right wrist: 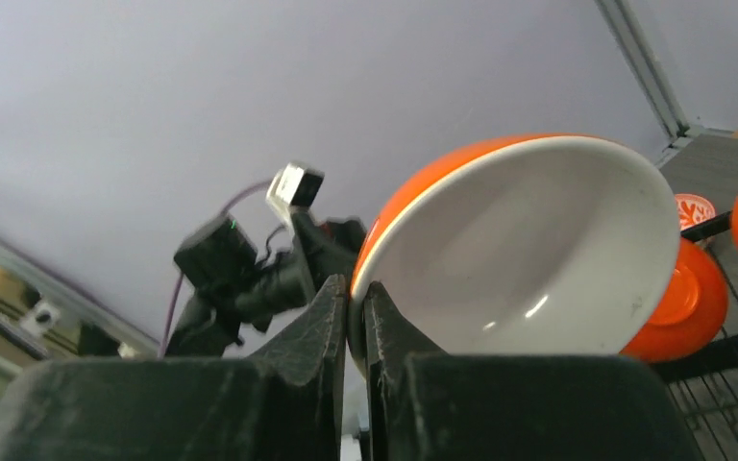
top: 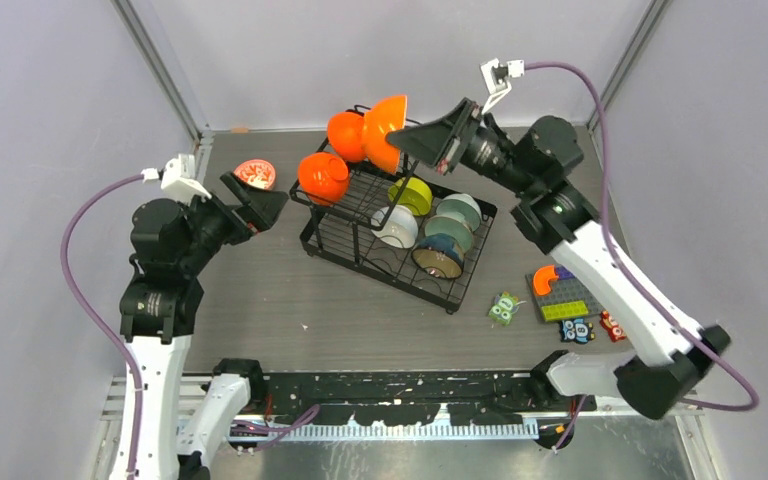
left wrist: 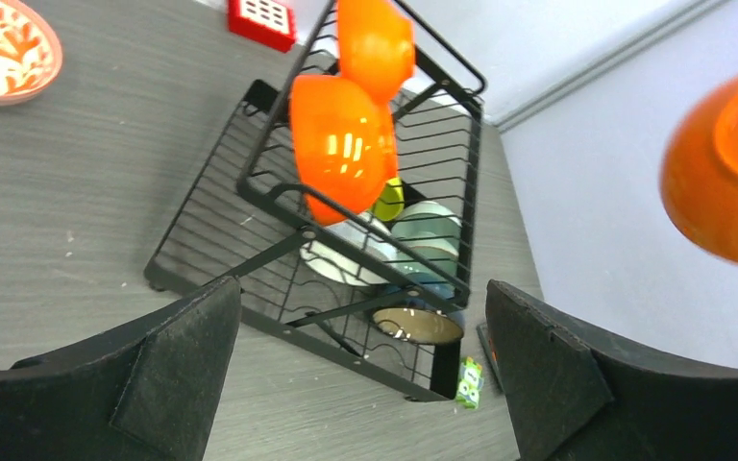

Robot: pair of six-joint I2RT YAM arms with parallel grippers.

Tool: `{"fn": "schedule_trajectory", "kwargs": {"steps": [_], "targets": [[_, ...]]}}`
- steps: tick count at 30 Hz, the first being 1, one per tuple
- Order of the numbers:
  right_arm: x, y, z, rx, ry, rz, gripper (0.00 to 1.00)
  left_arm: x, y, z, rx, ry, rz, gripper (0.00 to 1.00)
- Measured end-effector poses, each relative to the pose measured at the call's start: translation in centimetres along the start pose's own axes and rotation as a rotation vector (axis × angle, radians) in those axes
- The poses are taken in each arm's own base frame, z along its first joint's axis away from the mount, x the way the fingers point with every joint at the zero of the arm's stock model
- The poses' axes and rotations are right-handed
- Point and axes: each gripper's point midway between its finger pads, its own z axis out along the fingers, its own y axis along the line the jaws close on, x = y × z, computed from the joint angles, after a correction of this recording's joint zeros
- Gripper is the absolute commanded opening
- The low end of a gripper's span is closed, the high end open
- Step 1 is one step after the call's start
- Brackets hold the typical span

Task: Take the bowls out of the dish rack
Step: Place the bowl at the center of the board.

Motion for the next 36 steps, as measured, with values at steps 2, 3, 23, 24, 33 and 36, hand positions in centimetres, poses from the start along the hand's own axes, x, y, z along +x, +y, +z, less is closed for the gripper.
{"fn": "schedule_trajectory", "kwargs": {"steps": [2,3,23,24,33,36], "targets": [[1.4,3.4,-0.8,0.012,0.054,-0.108,0.01,-0.2,-0.9,0.2,0.04,0.012,0.011,1.0],[2.5,5.3,-1.4,0.01,0.089,-0.163,0.01,-0.5,-1.6,0.3,0.071,0.019,0.022,1.0],[16.8,1.0,-13.5,0.427,0.727,-0.992,0.01,1.8,-11.6,-1.9,0.298,0.265,0.344,1.0],[17.2,0.6,-13.6,0.436,0.748,-1.031,0.01,2.7,-11.5,-2.2,0.287,0.295,0.366,1.0],[18.9,-0.4,-13.9,0.432,0.851,-1.239,0.01,8.5,-10.0,-3.7,0.201,0.499,0.504,0.96],[19.7,-0.3,-14.1,0.403,0.892,-1.29,0.01,8.5,-9.6,-4.4,0.178,0.516,0.517,0.97]]}}
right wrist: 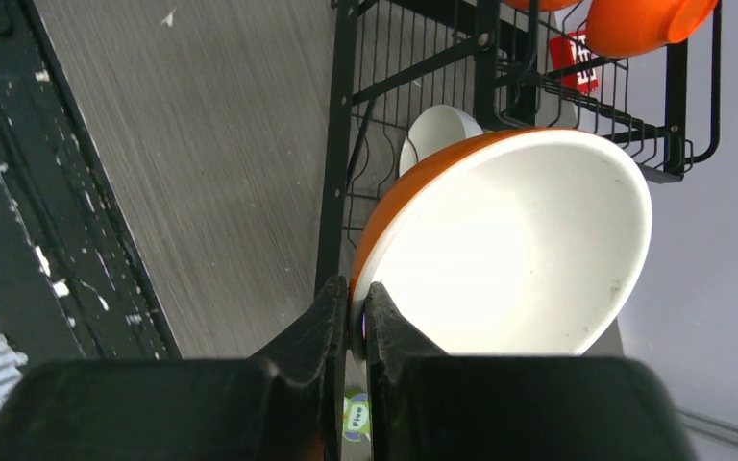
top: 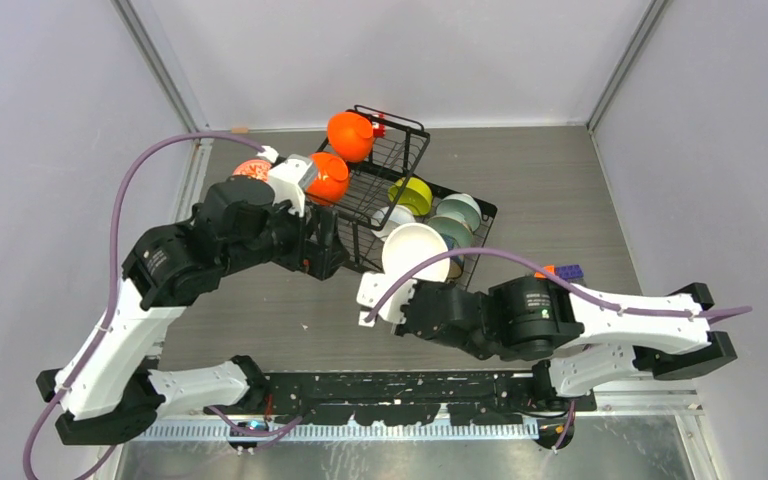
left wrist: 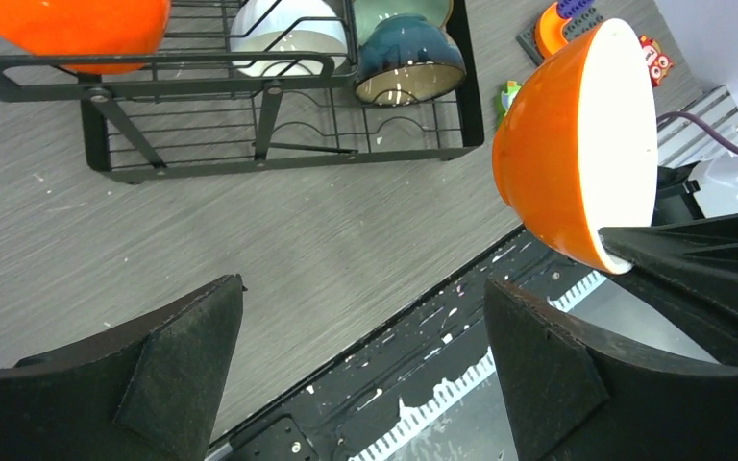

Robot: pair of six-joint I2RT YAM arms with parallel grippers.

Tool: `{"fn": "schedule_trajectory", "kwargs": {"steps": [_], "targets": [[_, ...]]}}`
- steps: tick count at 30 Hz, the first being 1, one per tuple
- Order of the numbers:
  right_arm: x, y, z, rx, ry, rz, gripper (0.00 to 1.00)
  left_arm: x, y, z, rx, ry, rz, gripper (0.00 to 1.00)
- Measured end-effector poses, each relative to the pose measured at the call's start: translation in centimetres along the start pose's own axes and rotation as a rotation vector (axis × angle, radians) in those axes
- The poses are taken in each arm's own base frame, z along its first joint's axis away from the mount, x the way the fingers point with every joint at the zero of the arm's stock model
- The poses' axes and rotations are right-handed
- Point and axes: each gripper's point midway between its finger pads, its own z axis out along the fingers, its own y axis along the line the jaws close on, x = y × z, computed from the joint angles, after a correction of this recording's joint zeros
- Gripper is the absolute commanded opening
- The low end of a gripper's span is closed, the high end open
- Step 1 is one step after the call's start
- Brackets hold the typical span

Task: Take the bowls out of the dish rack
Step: Place the bowl at the center of the board.

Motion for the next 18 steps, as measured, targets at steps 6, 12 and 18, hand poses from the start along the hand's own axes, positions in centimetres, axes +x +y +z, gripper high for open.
{"fn": "schedule_trajectory", "kwargs": {"steps": [6,12,18], "targets": [[0.9,2.4,0.7,-0.061,0.063,-0.14,0.01,-0.3,0.1,-1.3,-0.007,-0.007,0.005,1.0],[1.8,5.3,1.1,-0.135,0.117,-0.282,0.01,-1.3,-0.8,-1.4,0.012,0.005,0.042,1.0],[2.3,6.4,1.0,-0.171,0.138,-0.326,0.01,0.3,-3.8,1.3,0.035,0.121,0.177,0.94]]}}
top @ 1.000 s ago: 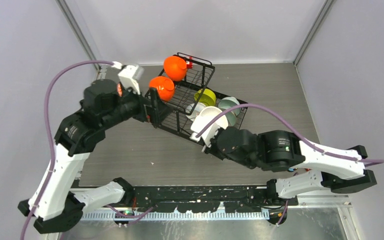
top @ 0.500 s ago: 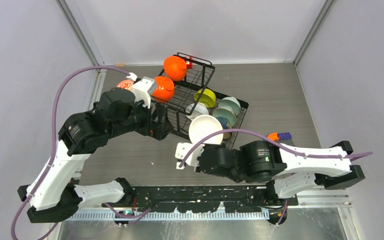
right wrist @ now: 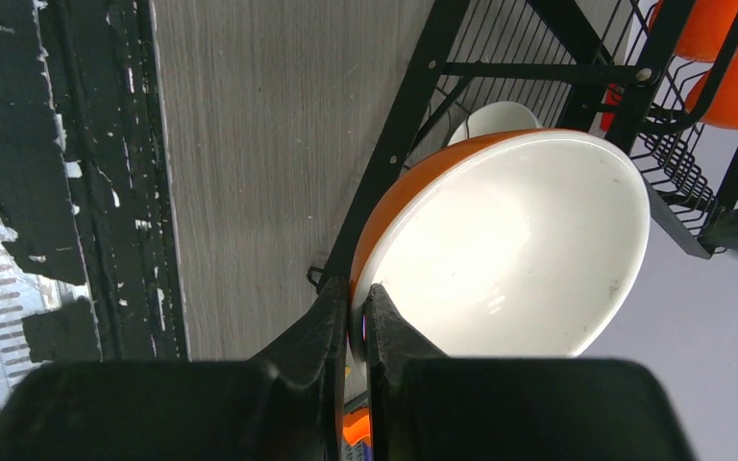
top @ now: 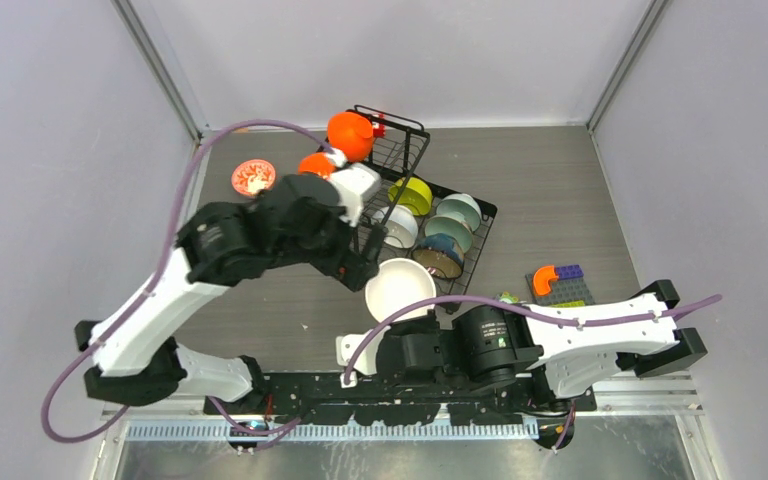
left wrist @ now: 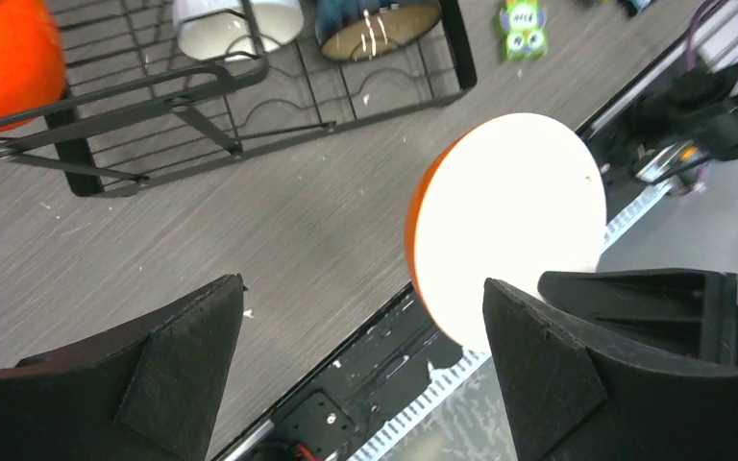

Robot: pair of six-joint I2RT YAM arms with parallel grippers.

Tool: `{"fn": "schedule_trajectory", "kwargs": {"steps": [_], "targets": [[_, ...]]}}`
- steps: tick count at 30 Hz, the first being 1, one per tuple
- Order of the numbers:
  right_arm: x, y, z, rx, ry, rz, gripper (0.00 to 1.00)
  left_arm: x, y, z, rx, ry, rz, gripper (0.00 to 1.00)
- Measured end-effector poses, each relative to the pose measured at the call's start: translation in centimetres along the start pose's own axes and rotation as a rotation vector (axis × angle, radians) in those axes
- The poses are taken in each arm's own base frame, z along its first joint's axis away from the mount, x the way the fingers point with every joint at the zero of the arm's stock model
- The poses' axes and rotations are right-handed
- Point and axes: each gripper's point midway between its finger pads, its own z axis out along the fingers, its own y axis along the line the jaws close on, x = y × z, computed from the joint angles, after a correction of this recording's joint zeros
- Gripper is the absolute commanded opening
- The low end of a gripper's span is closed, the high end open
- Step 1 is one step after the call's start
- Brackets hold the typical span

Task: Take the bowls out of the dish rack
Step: Place the bowl at the center of the board.

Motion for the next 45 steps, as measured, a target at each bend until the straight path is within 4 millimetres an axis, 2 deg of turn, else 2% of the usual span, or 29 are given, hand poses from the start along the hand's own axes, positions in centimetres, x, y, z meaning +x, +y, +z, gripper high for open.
{"fn": "schedule_trajectory", "kwargs": {"steps": [5,8,13,21,28,39,45], "targets": [[0.0,-0.1,-0.1,-0.003,0.001,0.0,0.01,2.0,-1.3,3.5,-0.056,0.136,0.1,0.83],[0.0,0.0,-0.1,-0.006,0.001,-0.002,0.01,2.7,-1.1,4.3,-0.091,0.178,0.124,0.78],[0.0,0.1,-0.2,-0.007,-0.001,-0.005,0.01,3.0,-0.3,4.1,-0.131,0.189,0.128,0.61],[-0.2,0.2,-0.2,-0.009,-0.006,-0.011,0.01,3.3,-0.4,4.1,-0.134,0.202,0.124,0.61],[-0.4,0.3,-0.2,-0.01,-0.003,-0.016,0.01,3.7,-0.8,4.2,-0.131,0.215,0.123,0.55],[-1.0,0.2,-0.1,0.008,-0.001,-0.031,0.01,4.6,-1.7,5.1,-0.13,0.257,0.145,0.36],[-1.1,0.2,0.0,0.023,0.004,-0.048,0.01,5.0,-1.7,5.2,-0.138,0.268,0.135,0.21]]}}
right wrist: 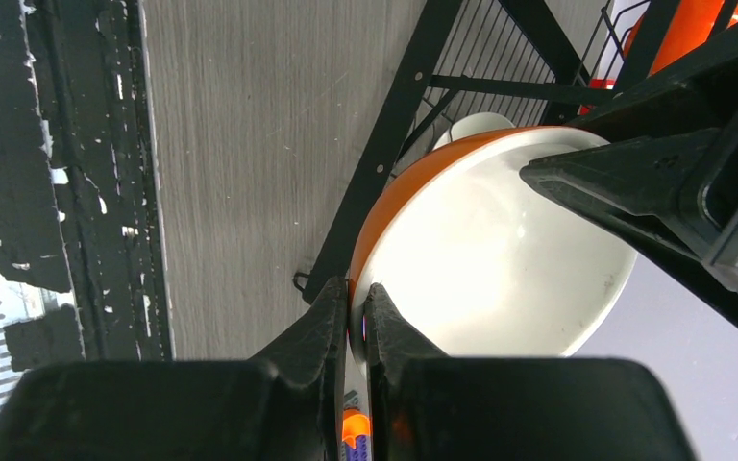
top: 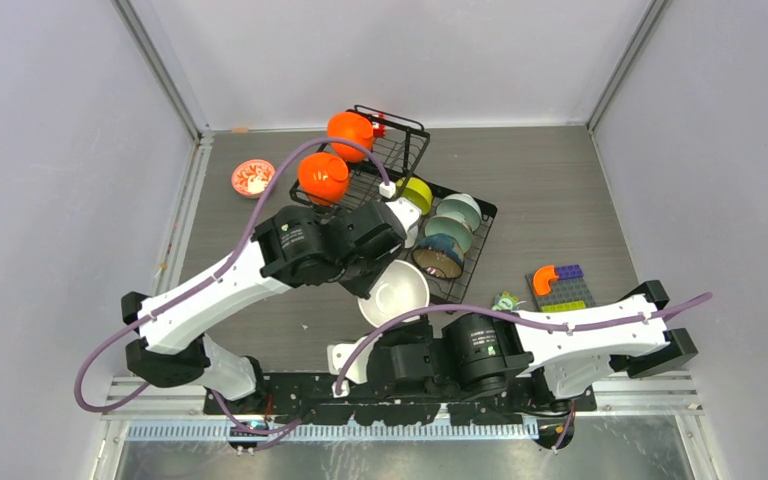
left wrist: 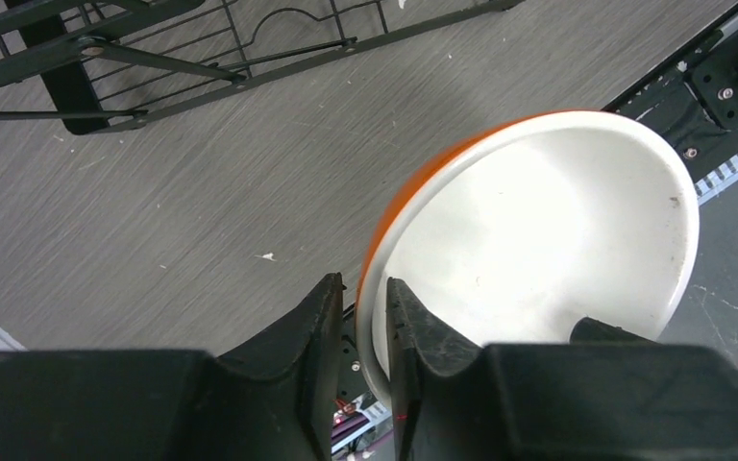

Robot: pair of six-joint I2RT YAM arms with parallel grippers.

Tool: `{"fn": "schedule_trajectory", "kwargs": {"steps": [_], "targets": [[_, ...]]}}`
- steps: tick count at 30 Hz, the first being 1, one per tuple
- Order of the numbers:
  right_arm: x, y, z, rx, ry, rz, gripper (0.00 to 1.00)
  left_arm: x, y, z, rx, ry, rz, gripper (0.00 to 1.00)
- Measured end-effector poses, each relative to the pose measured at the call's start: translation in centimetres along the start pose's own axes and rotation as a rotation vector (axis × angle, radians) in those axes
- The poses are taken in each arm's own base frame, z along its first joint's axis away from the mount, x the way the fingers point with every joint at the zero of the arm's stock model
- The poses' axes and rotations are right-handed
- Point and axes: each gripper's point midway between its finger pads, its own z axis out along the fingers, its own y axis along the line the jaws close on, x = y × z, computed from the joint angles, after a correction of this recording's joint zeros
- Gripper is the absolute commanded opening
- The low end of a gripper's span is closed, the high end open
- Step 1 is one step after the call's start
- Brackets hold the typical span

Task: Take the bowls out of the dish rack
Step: Place the bowl at the center of the board.

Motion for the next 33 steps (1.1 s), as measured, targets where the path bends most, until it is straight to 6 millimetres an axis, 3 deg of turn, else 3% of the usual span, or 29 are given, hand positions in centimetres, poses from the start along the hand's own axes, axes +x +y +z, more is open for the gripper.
{"fn": "schedule_trajectory", "kwargs": {"steps": [4,11,12,17,22,23,25,33], "targets": [[0.0,0.0,0.1,0.005,0.004,-0.008,0.01,0.1,-0.2,0.1,0.001,0.003,-0.008,0.02],[-0.3,0.1,0.1,0.012,0.0,-0.012,0.01,-0.1,-0.3,0.2,-0.009,-0.007,-0.04,0.0],[-0.3,0.1,0.2,0.014,0.002,-0.011,0.05,-0.1,-0.3,0.2,-0.01,-0.008,-0.04,0.0],[-0.6,0.4,0.3,0.01,0.015,-0.019,0.58,0.5,-0.2,0.6,-0.017,-0.007,-0.049,0.0],[-2.4,0.0,-0.5,-0.003,-0.027,0.044,0.8,1.2,0.3,0.5,-0.032,-0.009,-0.059,0.0],[-2.8,-0.1,-0.8,-0.01,-0.043,0.065,0.9,1.1,0.4,0.3,-0.033,-0.019,-0.065,0.0],[-3.9,-0.5,-1.8,-0.027,-0.089,0.128,0.95,0.9,0.7,-0.2,-0.037,-0.046,-0.081,0.0],[-7.8,-2.2,-6.0,-0.1,-0.313,0.4,0.97,0.1,2.7,-2.3,-0.077,-0.176,-0.177,0.0]]}}
